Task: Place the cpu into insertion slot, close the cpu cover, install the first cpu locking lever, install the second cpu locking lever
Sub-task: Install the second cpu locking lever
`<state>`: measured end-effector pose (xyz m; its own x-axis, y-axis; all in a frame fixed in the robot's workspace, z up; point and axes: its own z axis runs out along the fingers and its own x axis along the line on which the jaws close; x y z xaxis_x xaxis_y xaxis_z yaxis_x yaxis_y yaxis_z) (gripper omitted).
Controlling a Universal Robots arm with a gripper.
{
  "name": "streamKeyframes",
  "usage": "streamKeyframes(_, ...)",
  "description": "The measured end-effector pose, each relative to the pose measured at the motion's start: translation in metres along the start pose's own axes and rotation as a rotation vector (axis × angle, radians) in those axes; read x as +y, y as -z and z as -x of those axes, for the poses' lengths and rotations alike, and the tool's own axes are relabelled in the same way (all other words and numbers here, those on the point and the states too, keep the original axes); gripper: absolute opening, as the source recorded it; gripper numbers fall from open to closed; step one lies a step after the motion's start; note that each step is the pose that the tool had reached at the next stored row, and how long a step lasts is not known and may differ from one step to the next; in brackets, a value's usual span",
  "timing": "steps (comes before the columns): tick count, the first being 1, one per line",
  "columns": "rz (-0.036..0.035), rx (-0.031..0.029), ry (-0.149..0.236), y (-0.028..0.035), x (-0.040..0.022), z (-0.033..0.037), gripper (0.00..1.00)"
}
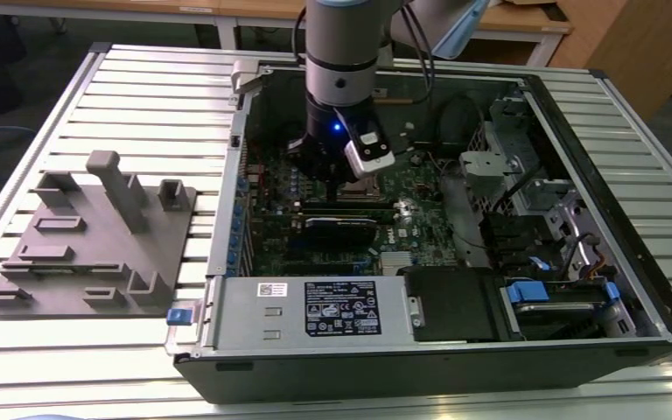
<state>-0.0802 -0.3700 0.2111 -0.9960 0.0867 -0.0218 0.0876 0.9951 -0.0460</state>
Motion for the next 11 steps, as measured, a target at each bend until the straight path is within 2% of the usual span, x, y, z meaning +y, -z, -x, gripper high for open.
streamKeyframes(3,0.0002,0.0001,0.0,-0.0008,-0.0001,-0.0012,0.1)
streamKeyframes(11,0.0073,0.0007,0.0,-0.0021,0.0001,-0.0018,0.1)
